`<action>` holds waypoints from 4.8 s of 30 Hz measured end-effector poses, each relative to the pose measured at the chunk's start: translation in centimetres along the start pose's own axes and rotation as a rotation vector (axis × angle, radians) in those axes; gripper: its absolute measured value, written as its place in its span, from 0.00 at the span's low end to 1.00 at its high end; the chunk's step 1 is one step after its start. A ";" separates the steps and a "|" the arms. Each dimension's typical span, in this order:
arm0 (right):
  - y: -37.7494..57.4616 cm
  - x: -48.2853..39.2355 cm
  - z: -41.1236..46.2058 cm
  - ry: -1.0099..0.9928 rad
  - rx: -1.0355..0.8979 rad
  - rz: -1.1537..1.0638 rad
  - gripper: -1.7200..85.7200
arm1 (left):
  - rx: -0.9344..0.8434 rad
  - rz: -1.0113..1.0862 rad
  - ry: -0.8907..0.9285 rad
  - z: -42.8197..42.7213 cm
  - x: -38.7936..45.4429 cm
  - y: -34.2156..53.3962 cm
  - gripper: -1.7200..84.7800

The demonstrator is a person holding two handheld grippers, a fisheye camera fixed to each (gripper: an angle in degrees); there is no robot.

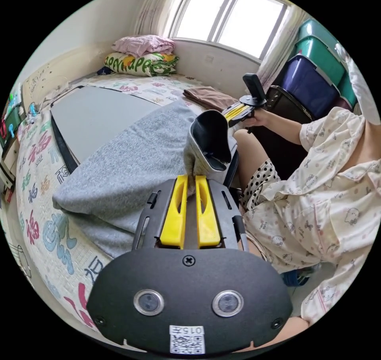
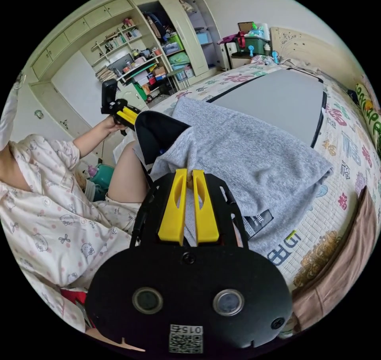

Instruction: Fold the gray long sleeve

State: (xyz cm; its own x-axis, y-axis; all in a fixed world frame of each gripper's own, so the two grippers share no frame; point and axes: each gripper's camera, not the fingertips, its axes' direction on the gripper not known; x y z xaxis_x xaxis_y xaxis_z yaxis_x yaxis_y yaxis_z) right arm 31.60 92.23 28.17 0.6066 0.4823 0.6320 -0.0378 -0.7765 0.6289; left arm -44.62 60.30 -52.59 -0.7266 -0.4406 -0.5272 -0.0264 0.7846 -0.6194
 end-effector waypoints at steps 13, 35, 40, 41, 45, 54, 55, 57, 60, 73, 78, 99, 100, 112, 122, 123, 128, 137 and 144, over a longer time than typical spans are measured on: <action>-30.5 15.0 -8.3 0.552 0.317 0.182 0.11 | 0.393 -0.306 -0.538 -4.9 -20.8 -22.1 0.04; 4.2 13.6 5.0 -0.035 0.096 0.351 0.09 | 0.299 -0.213 0.110 23.1 3.7 1.5 0.16; 1.6 11.6 5.1 -0.031 0.083 0.274 0.04 | 0.302 -0.253 0.053 25.1 5.6 1.1 0.21; 0.8 11.0 4.7 -0.070 0.133 0.258 0.04 | 0.317 -0.265 -0.004 25.2 6.4 1.1 0.22; -2.3 9.4 5.3 -0.268 0.249 0.201 0.03 | 0.324 -0.296 -0.202 25.7 8.7 1.3 0.23; -6.9 3.5 9.9 -0.240 0.207 0.051 0.08 | 0.458 -0.476 -0.230 25.3 8.2 6.1 0.10; -6.4 3.0 10.0 -0.201 0.223 0.042 0.11 | 0.464 -0.515 -0.249 25.3 7.8 7.1 0.09; -5.6 2.1 10.4 -0.128 0.204 -0.017 0.14 | 0.460 -0.563 -0.302 25.1 7.3 8.5 0.09; -4.5 0.0 12.9 -0.001 0.063 -0.182 0.16 | 0.458 -0.598 -0.311 25.2 6.5 10.1 0.09; -12.6 3.2 7.7 0.377 -0.176 -0.196 0.07 | 0.271 -0.410 -0.420 17.2 0.6 3.3 0.05; -9.4 17.5 -22.0 0.948 0.338 0.609 0.07 | 0.432 -0.808 -1.013 -1.9 -7.3 5.5 0.07; 13.5 12.5 -9.8 0.099 0.140 0.667 0.15 | 0.213 -0.829 -0.119 17.9 -1.6 14.2 0.19; 13.2 12.6 -9.7 0.115 0.105 0.674 0.15 | 0.175 -0.842 -0.108 18.3 -2.3 13.5 0.18; 10.1 13.6 -7.6 0.093 -0.103 0.660 0.10 | 0.031 -0.874 -0.243 18.3 -4.7 9.6 0.11; 9.3 16.8 -9.4 -0.021 -0.058 0.718 0.09 | 0.051 -0.937 -0.217 15.4 -6.0 7.7 0.12; 9.2 16.9 -9.4 -0.023 -0.060 0.717 0.09 | 0.046 -0.932 -0.223 15.3 -6.0 7.5 0.12; 7.2 16.6 -9.4 0.036 -0.090 0.681 0.09 | 0.021 -0.904 -0.213 13.6 -6.2 6.0 0.12; 3.5 15.0 -8.2 0.165 -0.156 0.635 0.08 | 0.035 -0.856 -0.173 10.9 -6.0 4.0 0.04; 1.1 13.3 -7.7 0.307 -0.255 0.547 0.04 | 0.002 -0.787 -0.259 7.0 -4.3 2.4 0.02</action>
State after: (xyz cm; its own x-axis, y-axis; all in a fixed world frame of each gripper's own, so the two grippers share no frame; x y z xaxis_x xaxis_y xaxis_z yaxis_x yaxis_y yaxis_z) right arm 33.45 100.95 40.71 0.1949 0.1701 0.9659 -0.4842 -0.8398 0.2456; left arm -36.76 60.99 -55.89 -0.3152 -0.9474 -0.0561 -0.4600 0.2042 -0.8641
